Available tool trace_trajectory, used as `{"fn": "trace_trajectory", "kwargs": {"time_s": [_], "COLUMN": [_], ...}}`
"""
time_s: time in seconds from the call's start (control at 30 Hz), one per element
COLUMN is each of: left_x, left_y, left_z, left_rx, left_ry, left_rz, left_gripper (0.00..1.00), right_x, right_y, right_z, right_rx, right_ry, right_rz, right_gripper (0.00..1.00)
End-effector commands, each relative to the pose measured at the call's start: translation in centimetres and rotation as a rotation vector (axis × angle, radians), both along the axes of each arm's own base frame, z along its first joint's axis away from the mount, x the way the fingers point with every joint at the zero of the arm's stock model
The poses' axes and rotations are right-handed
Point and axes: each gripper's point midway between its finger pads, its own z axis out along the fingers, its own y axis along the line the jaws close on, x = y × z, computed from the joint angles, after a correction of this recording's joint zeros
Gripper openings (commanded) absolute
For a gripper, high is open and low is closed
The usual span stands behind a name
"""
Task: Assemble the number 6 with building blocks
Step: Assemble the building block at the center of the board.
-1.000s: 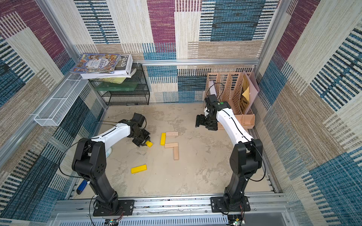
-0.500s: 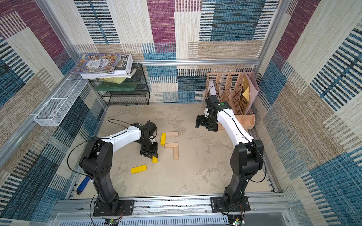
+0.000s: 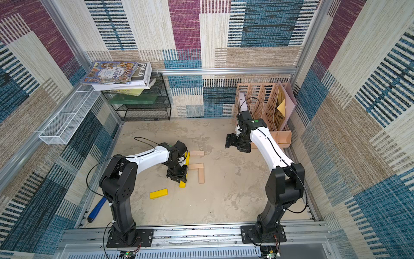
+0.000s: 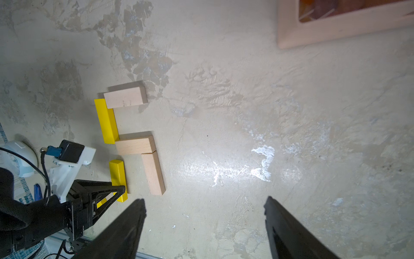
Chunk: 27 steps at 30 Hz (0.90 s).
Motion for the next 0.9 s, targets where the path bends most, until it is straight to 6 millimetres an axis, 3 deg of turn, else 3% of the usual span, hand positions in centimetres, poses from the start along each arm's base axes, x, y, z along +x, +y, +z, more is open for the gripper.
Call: {"fn": "trace_trajectory", "kwargs": {"time_s": [0.0,0.87], "left_x": [0.2,2.1], "left_y": [0.7,-0.1], "left_z": [-0.1,-0.2], "left_rx": [0.04,0.062], "left_ry": [-0.02,-0.072], "left_rz": [0.009,0.075], "left_gripper": [0.0,0.0], "right_x": [0.0,-0.3], "right_y": [-0.1,0.0], "right_z": [0.3,0.3], "right_rx": [0.003,0.022], "right_ry": [-0.015,-0.026], "right_rz": [-0.001,-0.014], "right_gripper": [0.87,0.87]}}
